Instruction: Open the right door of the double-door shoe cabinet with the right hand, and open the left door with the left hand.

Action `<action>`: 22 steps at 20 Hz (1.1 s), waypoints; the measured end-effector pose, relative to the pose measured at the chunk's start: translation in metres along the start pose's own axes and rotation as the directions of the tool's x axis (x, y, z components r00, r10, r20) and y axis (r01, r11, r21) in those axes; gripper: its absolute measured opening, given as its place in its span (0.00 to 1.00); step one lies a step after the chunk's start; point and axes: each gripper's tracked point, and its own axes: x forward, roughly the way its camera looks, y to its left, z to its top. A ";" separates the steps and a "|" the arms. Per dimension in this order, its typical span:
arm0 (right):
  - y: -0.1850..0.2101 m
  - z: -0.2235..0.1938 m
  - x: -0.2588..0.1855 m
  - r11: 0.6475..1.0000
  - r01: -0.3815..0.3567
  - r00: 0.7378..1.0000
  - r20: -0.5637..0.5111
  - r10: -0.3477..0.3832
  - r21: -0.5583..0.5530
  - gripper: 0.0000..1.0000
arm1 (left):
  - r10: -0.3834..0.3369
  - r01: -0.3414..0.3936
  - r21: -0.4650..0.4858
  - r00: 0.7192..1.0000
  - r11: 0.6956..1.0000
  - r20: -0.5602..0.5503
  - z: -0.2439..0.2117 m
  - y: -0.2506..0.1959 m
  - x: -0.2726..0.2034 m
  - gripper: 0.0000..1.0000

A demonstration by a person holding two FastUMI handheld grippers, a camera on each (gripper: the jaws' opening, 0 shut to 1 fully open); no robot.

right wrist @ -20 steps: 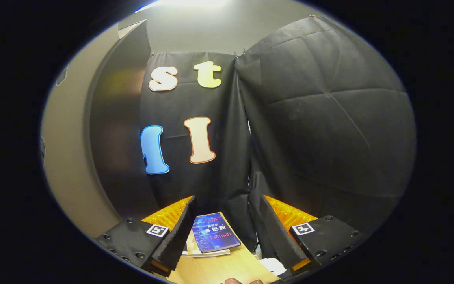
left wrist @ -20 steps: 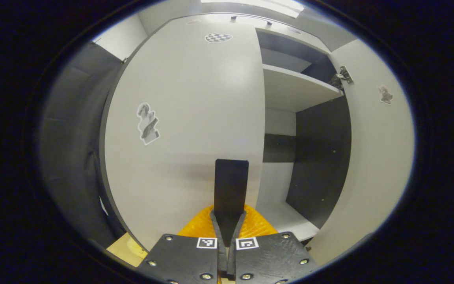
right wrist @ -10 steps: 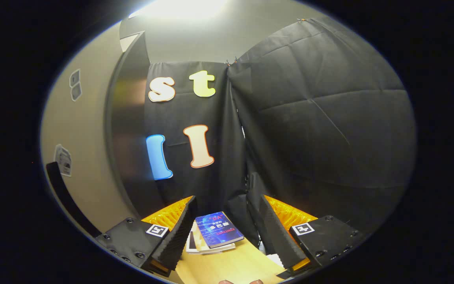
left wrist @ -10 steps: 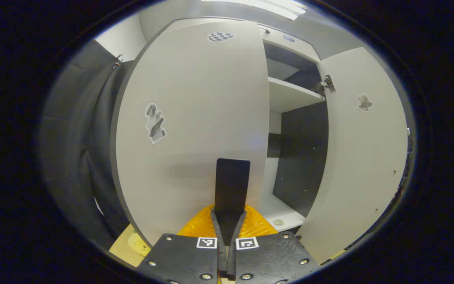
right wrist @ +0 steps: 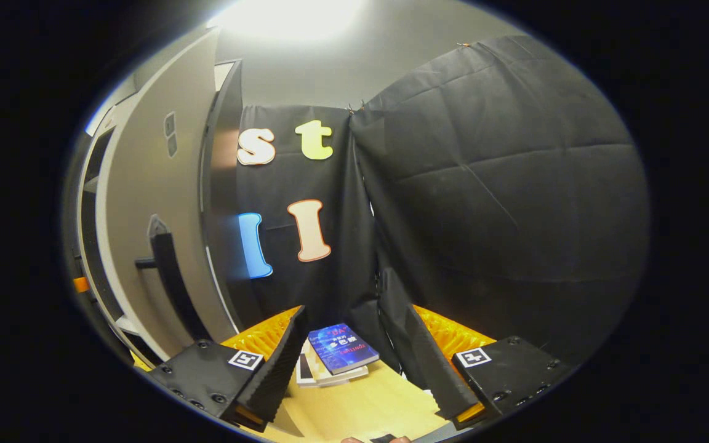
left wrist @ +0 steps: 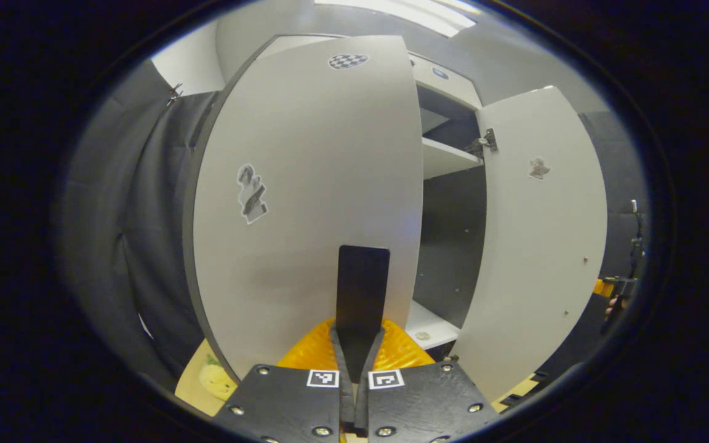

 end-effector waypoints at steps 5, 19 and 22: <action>0.009 -0.004 -0.022 1.000 0.002 1.000 0.000 -0.002 0.003 0.98 | -0.024 0.025 -0.007 1.000 1.000 0.017 0.000 0.005 -0.008 0.03; 0.039 -0.021 -0.026 0.998 -0.058 0.998 -0.010 0.058 -0.005 0.98 | 0.054 -0.055 0.031 0.998 0.998 0.044 0.001 0.030 -0.025 0.03; 0.040 -0.020 -0.028 0.998 -0.059 0.998 -0.005 0.059 -0.008 0.98 | 0.075 -0.076 0.023 0.996 0.997 0.053 0.001 0.033 -0.026 0.02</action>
